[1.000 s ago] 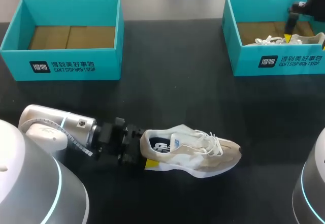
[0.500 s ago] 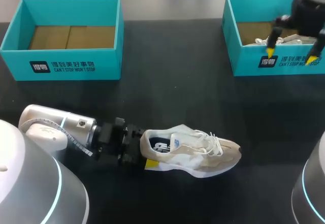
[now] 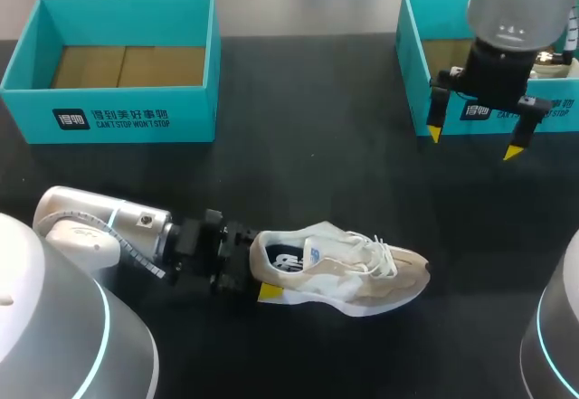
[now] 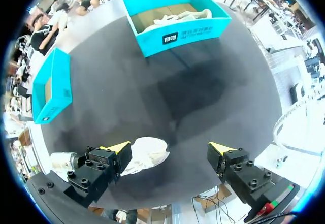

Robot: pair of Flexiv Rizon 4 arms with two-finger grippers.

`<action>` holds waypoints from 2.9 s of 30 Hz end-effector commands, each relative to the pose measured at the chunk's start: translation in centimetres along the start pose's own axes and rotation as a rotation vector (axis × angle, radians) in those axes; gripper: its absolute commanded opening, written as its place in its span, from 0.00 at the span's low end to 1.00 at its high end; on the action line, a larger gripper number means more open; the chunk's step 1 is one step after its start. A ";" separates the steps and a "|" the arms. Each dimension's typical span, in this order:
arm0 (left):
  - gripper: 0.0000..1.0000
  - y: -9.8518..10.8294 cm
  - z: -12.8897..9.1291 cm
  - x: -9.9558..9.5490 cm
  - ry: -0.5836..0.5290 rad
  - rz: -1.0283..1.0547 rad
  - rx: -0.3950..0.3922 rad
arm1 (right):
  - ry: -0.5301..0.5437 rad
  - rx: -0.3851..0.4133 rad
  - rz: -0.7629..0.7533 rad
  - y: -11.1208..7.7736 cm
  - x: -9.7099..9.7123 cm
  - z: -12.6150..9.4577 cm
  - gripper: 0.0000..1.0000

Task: Take the shoe out of the shoebox, open the shoe tongue, remove and reinsert the insole, then place the shoe into the shoebox

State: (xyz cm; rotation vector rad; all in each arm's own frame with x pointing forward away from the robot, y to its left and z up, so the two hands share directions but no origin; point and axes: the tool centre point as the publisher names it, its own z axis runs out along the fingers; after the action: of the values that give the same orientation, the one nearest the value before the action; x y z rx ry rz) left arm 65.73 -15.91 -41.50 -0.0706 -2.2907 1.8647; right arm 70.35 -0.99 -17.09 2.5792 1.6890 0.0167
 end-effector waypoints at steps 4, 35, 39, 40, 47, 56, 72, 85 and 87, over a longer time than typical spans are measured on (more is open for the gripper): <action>0.00 0.0 0.0 -0.1 0.001 0.001 -0.001 | -0.001 0.005 0.000 0.2 0.1 0.1 1.00; 0.00 0.0 0.0 -0.1 0.001 0.001 -0.001 | -0.102 -0.030 -0.041 -10.9 11.9 1.2 1.00; 0.00 0.0 0.0 -0.1 0.001 0.001 -0.001 | -0.102 -0.030 -0.041 -10.9 11.9 1.2 1.00; 0.00 0.0 0.0 -0.1 0.001 0.001 -0.001 | -0.102 -0.030 -0.041 -10.9 11.9 1.2 1.00; 0.00 0.0 0.0 -0.1 0.001 0.001 -0.001 | -0.168 -0.114 -0.082 -17.0 17.0 2.6 1.00; 0.00 0.0 0.0 -0.1 0.001 0.001 -0.001 | -0.296 -0.149 -0.088 -20.2 20.1 4.6 1.00; 0.00 0.0 0.0 -0.1 0.001 0.001 -0.001 | -0.476 -0.175 0.041 -19.3 22.6 11.1 1.00; 0.00 0.0 0.0 -0.1 0.001 0.001 -0.001 | -0.618 -0.241 0.194 -18.4 23.1 15.5 1.00; 0.00 0.0 0.0 -0.1 0.001 0.001 -0.001 | -0.604 -0.235 0.227 -18.2 22.8 15.8 1.00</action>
State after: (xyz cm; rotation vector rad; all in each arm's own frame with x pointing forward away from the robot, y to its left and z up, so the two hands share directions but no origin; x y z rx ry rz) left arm 65.74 -15.92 -41.50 -0.0708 -2.2903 1.8648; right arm 64.28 21.48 -33.09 2.0507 2.2309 0.0877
